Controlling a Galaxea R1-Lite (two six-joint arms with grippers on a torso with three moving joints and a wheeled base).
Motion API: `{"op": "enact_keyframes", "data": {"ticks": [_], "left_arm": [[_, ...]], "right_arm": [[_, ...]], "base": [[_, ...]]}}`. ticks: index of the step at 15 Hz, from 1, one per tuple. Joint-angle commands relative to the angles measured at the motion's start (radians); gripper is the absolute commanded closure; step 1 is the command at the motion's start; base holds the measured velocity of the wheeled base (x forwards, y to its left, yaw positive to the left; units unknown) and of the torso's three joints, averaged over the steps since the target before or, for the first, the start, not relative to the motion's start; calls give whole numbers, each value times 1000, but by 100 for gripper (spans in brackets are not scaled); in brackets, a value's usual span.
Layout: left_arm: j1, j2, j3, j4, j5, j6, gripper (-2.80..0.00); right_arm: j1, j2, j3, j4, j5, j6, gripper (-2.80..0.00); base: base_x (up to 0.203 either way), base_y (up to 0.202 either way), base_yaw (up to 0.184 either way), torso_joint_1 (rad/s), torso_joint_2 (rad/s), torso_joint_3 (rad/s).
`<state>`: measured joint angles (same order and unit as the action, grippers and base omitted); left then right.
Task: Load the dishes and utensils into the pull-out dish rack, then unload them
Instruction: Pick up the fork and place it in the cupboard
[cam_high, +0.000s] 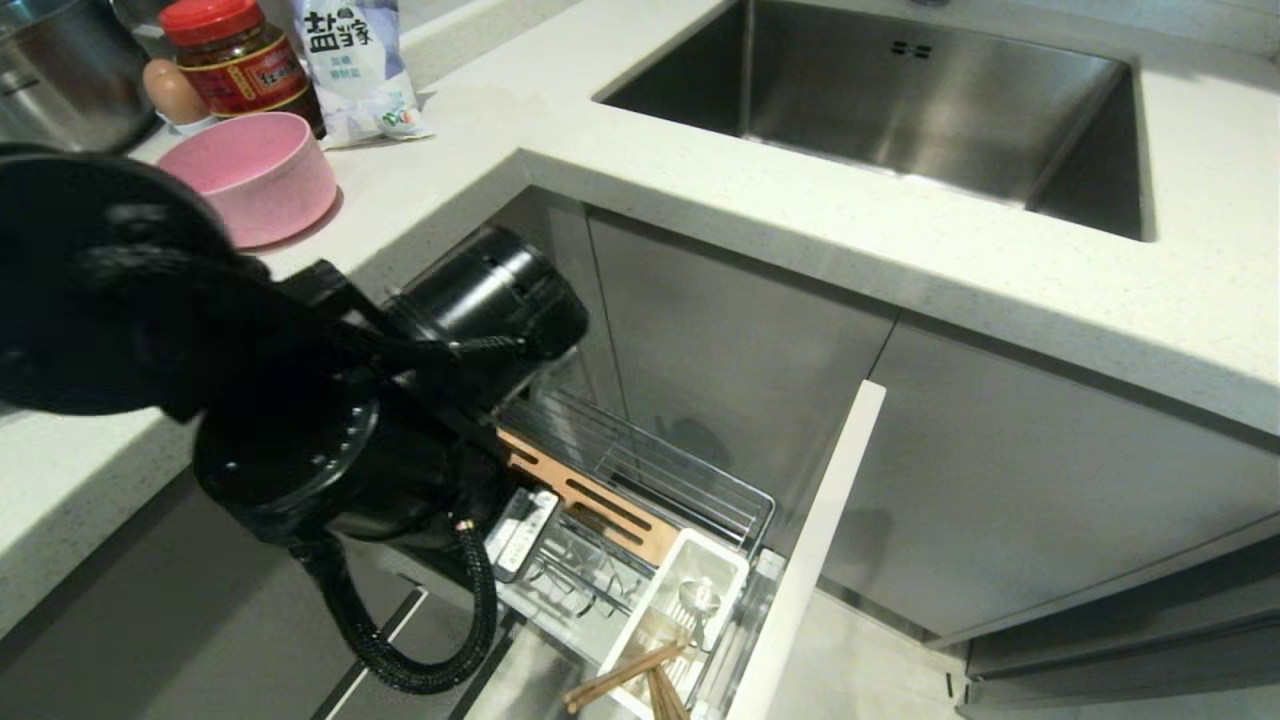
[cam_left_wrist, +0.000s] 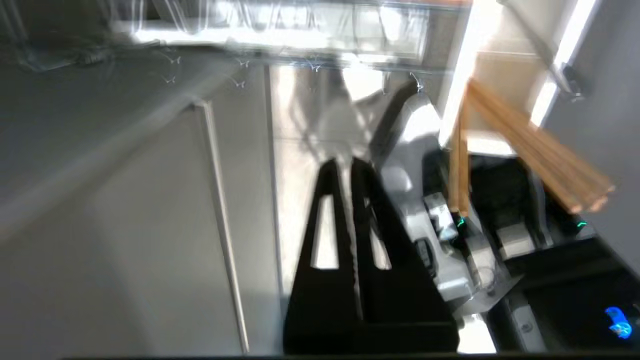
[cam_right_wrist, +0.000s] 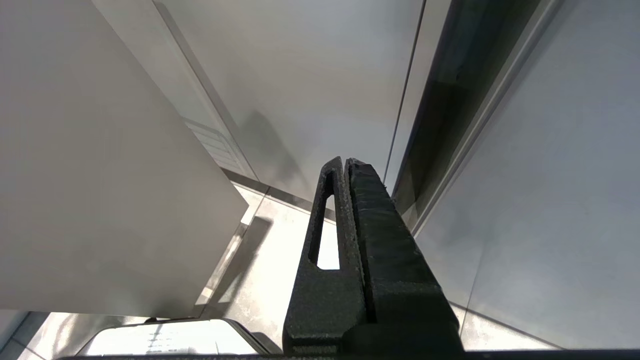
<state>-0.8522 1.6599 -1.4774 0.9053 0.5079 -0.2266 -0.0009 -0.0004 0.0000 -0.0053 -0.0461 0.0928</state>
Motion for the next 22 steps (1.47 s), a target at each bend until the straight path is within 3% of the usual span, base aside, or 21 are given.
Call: {"op": "enact_keyframes", "data": {"ticks": [1,4,7,10,15,17,20,22], "left_arm": [[3,-115,-3,-22,66,-9,0],[33,-219,-16,-91,135,-8,0],[132,-318,-77,-151,143,-3,0],[283,-404,-160,-176,141,9,0],[624,-503,-249,-178,86,77,0],[795,-521,-254,-179,29,107,0],[1038,-535,-262,-175,-166,140,0],[1159,-528,-266,-173,-250,148,0]], "right_arm": [[-1,-4,0,-1,0,1,0],[0,-4,0,-1,-1,1,0],[-1,-4,0,-1,0,1,0],[1,-4,0,-1,0,1,0],[-1,-4,0,-1,0,1,0],[-1,-4,0,-1,0,1,0],[0,-4,0,-1,0,1,0],[0,-4,0,-1,-1,1,0]], "base": [[0,0,0,0,0,0],[0,0,0,0,0,0],[0,0,0,0,0,0],[0,0,0,0,0,0],[0,0,0,0,0,0],[0,0,0,0,0,0],[0,0,0,0,0,0],[0,0,0,0,0,0]]}}
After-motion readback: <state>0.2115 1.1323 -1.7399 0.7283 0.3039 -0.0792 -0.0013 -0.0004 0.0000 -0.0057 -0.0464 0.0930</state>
